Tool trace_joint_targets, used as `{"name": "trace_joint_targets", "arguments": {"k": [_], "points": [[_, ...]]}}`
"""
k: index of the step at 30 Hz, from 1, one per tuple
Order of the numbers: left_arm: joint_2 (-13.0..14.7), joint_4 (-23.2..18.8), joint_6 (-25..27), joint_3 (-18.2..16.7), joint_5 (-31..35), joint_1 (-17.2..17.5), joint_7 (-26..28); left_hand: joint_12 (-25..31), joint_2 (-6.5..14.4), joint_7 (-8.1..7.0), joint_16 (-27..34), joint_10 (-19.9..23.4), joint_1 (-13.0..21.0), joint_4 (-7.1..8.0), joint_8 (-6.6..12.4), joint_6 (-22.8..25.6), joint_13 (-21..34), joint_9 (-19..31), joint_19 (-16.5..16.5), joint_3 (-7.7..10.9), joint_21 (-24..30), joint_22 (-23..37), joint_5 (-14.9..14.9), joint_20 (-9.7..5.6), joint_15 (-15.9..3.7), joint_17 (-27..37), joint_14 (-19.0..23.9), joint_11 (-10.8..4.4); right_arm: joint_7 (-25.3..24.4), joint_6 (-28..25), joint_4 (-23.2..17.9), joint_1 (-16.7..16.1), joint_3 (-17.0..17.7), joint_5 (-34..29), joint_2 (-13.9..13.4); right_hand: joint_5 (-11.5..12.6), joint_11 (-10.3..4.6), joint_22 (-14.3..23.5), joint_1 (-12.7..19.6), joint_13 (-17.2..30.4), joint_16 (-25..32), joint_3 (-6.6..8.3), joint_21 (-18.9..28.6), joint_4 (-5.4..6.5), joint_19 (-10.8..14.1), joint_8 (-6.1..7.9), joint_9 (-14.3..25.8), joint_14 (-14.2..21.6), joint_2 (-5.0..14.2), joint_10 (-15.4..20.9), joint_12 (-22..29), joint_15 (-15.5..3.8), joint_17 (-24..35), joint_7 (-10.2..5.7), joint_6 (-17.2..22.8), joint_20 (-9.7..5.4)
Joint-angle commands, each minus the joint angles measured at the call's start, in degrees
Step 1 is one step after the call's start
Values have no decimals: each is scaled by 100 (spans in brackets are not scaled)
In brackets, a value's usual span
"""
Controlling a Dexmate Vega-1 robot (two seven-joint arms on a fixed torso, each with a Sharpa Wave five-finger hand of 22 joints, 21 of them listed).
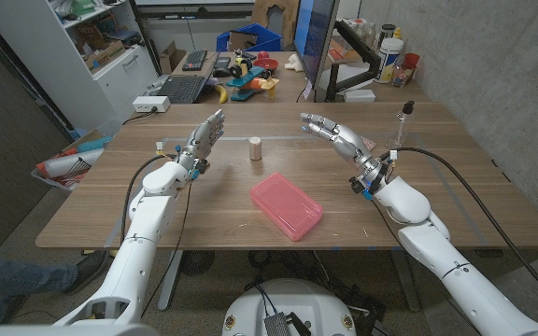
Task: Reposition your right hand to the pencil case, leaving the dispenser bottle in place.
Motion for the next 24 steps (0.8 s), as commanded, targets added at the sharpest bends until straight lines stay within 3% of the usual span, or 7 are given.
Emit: {"name": "trace_joint_targets", "arguments": {"k": [1, 24], "points": [[8, -51, -8, 3, 1, 19, -2, 51, 46, 47, 21, -1, 16, -36, 12, -7, 6, 19, -59, 1, 26, 20, -11, 31, 25, 31, -52, 5, 0, 100, -175, -52, -33, -256, -59, 25, -21, 21, -12, 10, -3, 9, 6, -22, 22, -11, 11, 50, -23, 22, -24, 13, 10, -30, 48, -4], [52, -47, 29, 39, 40, -10, -37, 48, 56, 36, 24, -9, 7, -55, 11, 3, 6, 20, -78, -9, 26, 21, -14, 71, 18, 31, -52, 3, -231, 146, -516, -163, -13, -951, -148, 28, -65, 21, -32, 10, -16, -14, 0, -29, 8, -18, 12, 40, -33, 20, -39, 22, 8, -89, 65, 26]]}}
